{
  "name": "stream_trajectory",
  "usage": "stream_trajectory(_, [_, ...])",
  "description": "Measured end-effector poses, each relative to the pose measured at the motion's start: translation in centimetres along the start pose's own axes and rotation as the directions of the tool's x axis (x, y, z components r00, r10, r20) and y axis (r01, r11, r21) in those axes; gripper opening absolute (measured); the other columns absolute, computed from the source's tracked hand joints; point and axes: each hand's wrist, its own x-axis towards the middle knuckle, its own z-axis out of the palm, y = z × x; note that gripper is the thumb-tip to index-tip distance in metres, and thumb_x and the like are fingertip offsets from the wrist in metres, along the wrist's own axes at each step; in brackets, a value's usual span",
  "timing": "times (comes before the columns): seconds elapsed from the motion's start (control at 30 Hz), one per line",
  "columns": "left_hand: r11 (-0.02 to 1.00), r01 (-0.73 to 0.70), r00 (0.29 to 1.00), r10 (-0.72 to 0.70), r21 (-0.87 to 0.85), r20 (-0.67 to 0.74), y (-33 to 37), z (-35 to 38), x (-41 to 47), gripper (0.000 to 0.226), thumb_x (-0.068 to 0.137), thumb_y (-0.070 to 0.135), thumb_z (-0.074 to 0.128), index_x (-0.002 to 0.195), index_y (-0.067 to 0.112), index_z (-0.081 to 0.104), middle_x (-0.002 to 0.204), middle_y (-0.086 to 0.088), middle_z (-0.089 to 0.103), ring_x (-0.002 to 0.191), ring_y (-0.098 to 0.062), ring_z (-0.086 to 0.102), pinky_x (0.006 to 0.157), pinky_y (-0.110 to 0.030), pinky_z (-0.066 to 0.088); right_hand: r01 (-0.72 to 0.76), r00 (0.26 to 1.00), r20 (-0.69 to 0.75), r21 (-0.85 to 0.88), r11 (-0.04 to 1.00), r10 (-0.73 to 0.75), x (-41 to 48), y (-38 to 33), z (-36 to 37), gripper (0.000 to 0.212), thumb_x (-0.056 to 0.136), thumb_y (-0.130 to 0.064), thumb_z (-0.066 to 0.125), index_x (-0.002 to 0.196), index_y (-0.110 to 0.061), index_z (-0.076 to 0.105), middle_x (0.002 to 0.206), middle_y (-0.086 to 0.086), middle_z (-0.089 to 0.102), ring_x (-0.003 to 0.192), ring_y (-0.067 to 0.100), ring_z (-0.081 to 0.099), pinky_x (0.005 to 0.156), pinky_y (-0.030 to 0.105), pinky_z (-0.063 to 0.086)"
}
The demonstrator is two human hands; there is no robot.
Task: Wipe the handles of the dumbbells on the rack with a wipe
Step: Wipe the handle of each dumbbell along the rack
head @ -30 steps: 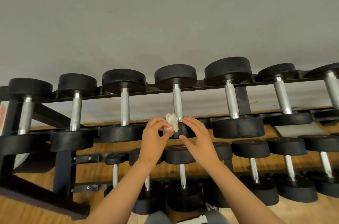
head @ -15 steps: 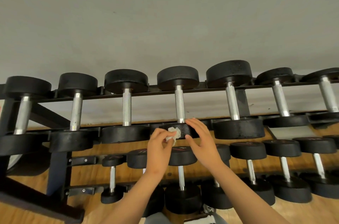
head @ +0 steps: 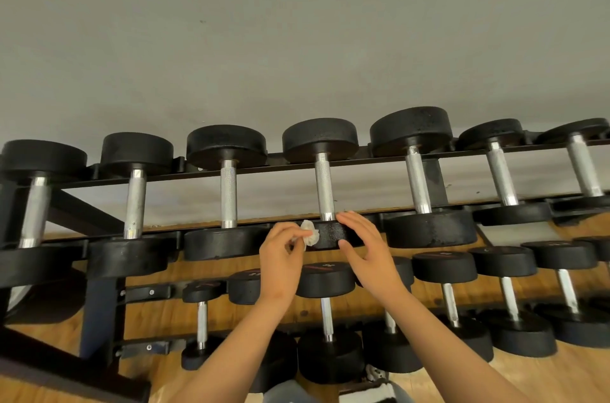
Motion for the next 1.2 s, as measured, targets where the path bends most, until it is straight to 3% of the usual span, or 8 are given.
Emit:
stream_trajectory(0.2, [0.999,0.033,0.997,-0.034,-0.022,-0.068,0.4,0.7,-2.0,0.033,0.086,-0.005,0.065,0.096,0.026,0.07,0.103,0.015,0.059,0.101,-0.004,0.059,0.091,-0.02,0.05,-0.008,1.0,-0.021,0.04,0.999,0.009,0.0,-0.1,0.2,0.044,0.094,-0.013,0.059,0.129,-0.039,0.048,0.137,-0.022,0.046,0.133,-0.01,0.031,0.106,0.003,0.02])
stream_trajectory(0.4, [0.998,0.042,0.998,-0.044,-0.036,-0.041,0.4,0.3,-1.3,0.012,0.087,0.02,0.07,0.098,0.021,0.073,0.104,0.016,0.061,0.102,-0.005,0.06,0.09,-0.021,0.05,-0.007,1.0,-0.009,0.034,0.999,0.008,0.0,-0.1,0.1,0.043,0.095,-0.015,0.058,0.13,-0.037,0.048,0.136,-0.025,0.045,0.134,-0.01,0.03,0.106,0.002,0.019])
stream_trajectory(0.77, [0.993,0.083,0.992,-0.09,-0.08,-0.092,0.3,0.3,0.8,0.024,0.088,0.001,0.065,0.099,0.022,0.069,0.104,0.01,0.066,0.1,0.001,0.062,0.091,-0.017,0.05,-0.026,1.0,0.015,0.034,0.999,0.025,0.0,-0.4,-0.2,0.043,0.095,-0.016,0.057,0.13,-0.038,0.047,0.134,-0.031,0.041,0.13,-0.018,0.027,0.102,-0.003,0.016])
stream_trajectory(0.97, [0.972,0.142,0.972,-0.173,-0.188,-0.159,0.2,1.0,-1.9,0.029,0.087,-0.001,0.065,0.103,0.023,0.069,0.105,0.012,0.066,0.103,0.004,0.062,0.089,-0.012,0.049,-0.033,0.999,0.009,0.035,0.999,0.032,0.1,-0.4,-0.2,0.042,0.095,-0.015,0.058,0.129,-0.039,0.048,0.133,-0.029,0.043,0.13,-0.017,0.029,0.102,-0.002,0.018])
stream_trajectory(1.2, [0.969,0.199,0.961,-0.223,-0.149,-0.163,-0.4,0.9,-0.7,0.025,0.09,0.0,0.062,0.111,0.011,0.07,0.11,0.007,0.066,0.1,0.007,0.059,0.089,-0.005,0.045,-0.045,0.999,0.021,0.012,0.999,0.045,0.0,-0.6,-0.4,0.044,0.095,-0.015,0.057,0.129,-0.041,0.046,0.133,-0.033,0.04,0.129,-0.02,0.027,0.099,-0.004,0.018])
